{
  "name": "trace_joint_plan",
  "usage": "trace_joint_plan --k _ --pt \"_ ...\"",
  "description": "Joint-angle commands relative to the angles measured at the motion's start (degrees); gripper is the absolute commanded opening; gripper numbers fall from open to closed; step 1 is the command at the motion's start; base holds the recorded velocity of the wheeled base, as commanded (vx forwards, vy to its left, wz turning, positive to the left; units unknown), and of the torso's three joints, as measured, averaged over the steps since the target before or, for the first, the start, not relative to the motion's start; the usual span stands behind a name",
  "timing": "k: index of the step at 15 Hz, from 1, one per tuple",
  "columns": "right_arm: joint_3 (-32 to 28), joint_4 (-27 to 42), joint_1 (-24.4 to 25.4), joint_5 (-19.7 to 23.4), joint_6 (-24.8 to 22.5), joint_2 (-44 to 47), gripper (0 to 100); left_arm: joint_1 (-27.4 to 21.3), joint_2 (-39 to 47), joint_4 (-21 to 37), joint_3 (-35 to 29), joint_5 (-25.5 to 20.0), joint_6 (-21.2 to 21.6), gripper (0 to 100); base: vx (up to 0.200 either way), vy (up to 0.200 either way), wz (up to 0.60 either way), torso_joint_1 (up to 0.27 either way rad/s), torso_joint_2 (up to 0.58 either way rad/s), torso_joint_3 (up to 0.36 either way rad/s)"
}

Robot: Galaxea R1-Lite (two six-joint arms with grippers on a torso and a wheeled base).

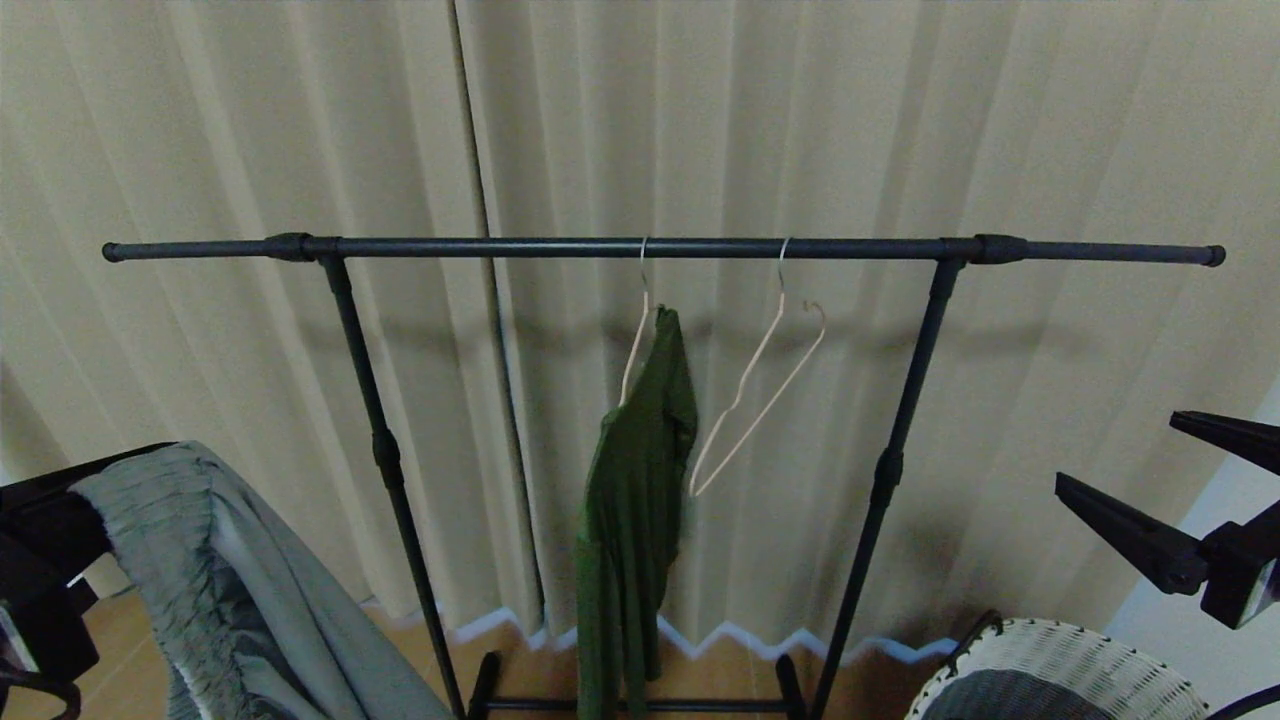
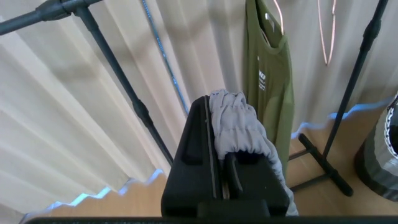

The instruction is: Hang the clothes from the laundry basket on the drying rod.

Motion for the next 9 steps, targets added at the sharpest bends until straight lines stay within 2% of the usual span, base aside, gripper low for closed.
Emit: trace_joint_plan --k 1,9 --pt "0.38 -0.03 0.04 0.03 -0.01 0.15 100 0.01 0.50 -0.01 0.01 0.08 -0.01 0 0.000 0.000 0.00 0.000 0.00 0.000" --pt "0.47 -0.03 -0.04 0.03 -0.01 0.06 100 0.01 1.73 -0.01 0.01 0.08 0.08 0 0.000 0.000 0.00 0.000 0.00 0.000"
